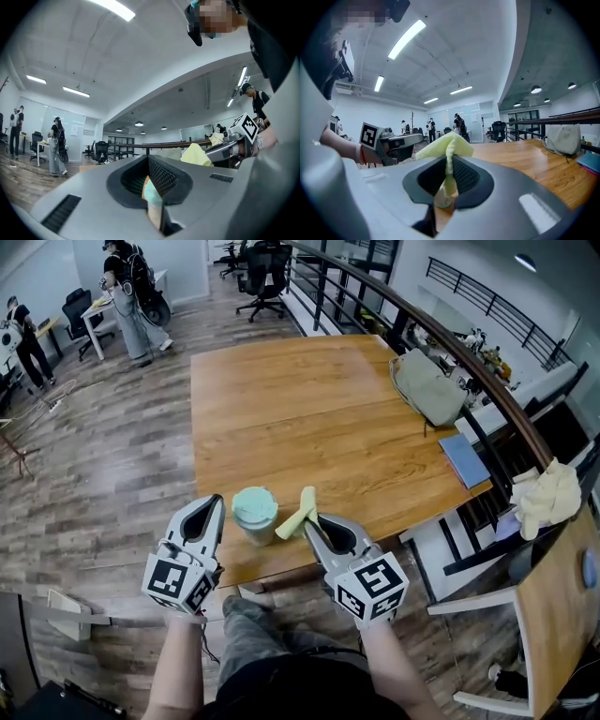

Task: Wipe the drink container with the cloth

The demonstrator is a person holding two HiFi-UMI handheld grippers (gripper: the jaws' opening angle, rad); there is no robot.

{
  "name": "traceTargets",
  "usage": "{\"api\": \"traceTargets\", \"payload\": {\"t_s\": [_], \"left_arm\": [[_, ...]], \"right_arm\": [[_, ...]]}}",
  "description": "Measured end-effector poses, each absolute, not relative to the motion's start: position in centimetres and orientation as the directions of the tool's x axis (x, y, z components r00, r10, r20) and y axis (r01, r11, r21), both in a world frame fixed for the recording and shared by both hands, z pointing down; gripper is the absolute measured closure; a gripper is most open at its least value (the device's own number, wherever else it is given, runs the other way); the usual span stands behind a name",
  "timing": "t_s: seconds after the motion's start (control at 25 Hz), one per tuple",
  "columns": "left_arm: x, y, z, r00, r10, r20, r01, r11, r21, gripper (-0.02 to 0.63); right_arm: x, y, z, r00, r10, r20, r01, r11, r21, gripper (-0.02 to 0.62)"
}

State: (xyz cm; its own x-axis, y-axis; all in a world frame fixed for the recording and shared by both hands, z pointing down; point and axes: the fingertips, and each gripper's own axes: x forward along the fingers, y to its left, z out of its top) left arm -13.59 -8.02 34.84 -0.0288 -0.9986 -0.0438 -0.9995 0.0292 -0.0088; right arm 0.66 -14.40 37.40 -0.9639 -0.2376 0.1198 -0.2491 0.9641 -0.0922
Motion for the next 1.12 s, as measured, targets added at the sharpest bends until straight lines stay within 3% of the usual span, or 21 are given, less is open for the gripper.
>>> {"api": "traceTargets", "payload": {"t_s": [0.72,1.12], "left_arm": [[-11.8,-4.7,34.4,-0.104,-0.993,-0.059,-0.994,0.101,0.05,0.609],[-12.4,-3.7,34.1,-0.059,-0.996,-0.067,-0.996,0.053,0.076,0.609]], "right_arm": [[1.2,-11.0,35.3,-0.984,-0.171,0.056,-0.174,0.982,-0.075,0.554],[-0.2,-9.0,35.0,-0.977,-0.203,0.064,-0.208,0.975,-0.083,0.554]]}}
